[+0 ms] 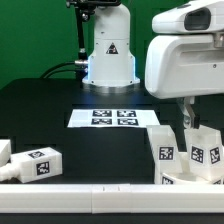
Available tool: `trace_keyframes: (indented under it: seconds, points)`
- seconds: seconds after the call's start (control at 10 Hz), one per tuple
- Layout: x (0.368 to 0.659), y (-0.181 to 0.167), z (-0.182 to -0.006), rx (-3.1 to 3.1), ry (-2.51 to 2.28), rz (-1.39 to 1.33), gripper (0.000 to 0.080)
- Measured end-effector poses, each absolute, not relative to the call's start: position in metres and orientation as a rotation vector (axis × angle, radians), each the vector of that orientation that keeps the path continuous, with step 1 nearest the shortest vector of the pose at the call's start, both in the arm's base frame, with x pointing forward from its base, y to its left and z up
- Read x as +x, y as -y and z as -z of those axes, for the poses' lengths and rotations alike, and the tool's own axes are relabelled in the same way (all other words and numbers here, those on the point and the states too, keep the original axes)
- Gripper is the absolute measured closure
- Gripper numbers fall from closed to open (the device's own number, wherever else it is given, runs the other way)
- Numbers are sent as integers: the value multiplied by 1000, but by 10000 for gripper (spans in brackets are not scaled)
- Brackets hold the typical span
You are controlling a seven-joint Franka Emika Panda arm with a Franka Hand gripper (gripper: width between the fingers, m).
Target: Assemble stool
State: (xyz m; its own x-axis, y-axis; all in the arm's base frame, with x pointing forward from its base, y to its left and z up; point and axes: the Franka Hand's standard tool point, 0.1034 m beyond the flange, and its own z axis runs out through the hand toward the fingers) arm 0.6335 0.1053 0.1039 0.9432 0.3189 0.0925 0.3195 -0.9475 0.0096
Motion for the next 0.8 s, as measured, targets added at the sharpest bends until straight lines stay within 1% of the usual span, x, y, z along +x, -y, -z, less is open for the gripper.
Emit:
trace_keyframes:
  seconds: [0.4, 0.5, 0.7, 0.8]
  points:
    - [639, -91, -94, -3043, 989, 154, 150]
    - [639, -88, -90, -3045, 992, 145, 150]
    - [634, -85, -75, -3091, 816, 84, 150]
    - [637, -84, -76, -3098, 800, 95, 150]
